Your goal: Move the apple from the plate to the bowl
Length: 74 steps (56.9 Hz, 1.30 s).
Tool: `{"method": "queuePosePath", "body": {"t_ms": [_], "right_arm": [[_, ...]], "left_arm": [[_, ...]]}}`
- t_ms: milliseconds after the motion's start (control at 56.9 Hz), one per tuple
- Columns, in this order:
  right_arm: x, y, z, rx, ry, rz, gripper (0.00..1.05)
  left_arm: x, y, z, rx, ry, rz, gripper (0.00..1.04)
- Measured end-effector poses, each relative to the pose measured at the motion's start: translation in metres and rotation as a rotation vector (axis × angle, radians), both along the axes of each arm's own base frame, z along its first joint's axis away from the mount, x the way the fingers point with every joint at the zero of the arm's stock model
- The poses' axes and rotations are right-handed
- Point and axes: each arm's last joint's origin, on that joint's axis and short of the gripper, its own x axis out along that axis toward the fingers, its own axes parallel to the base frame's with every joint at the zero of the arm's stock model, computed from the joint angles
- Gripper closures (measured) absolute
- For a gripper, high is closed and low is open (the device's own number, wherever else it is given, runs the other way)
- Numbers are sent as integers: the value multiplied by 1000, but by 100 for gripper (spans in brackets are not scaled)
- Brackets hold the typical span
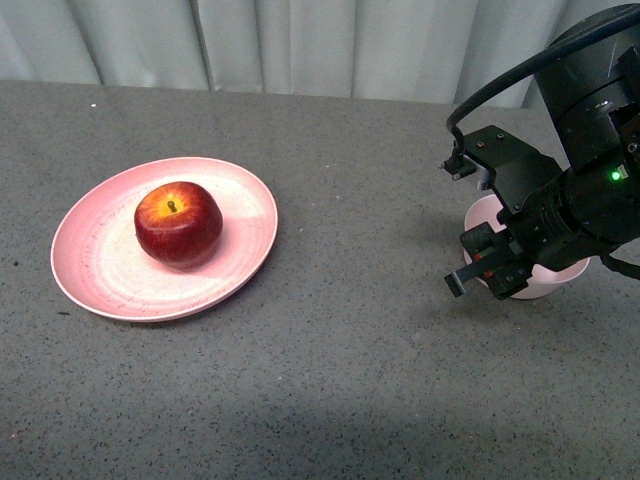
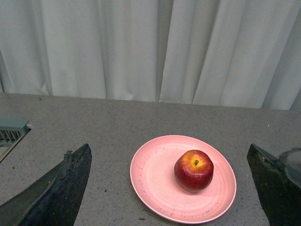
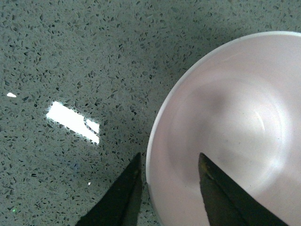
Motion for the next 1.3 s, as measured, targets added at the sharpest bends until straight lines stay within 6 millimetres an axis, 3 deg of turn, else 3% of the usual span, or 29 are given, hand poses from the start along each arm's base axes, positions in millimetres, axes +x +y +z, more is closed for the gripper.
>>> {"method": "queuePosePath", "body": {"t_ms": [211,404,597,755,913,1089,1300], "right_arm": [[0,-1,-1,-23,10,14,104],[2,-4,5,-44,1,22,104],[6,3,32,6,-49,75,104],[4,34,51,89,-64,185,104],[0,65,55,141,-58,266,104],[0,99,50,168,-37,335,104],[5,121,38,177,-2,356,104]], "left_arm": [[0,0,0,0,0,0,7],[0,0,0,0,0,0,7],[0,0,0,0,0,0,7],[0,0,0,0,0,0,7],[0,0,0,0,0,0,7],[0,0,0,0,0,0,7],[0,0,0,0,0,0,7]]}}
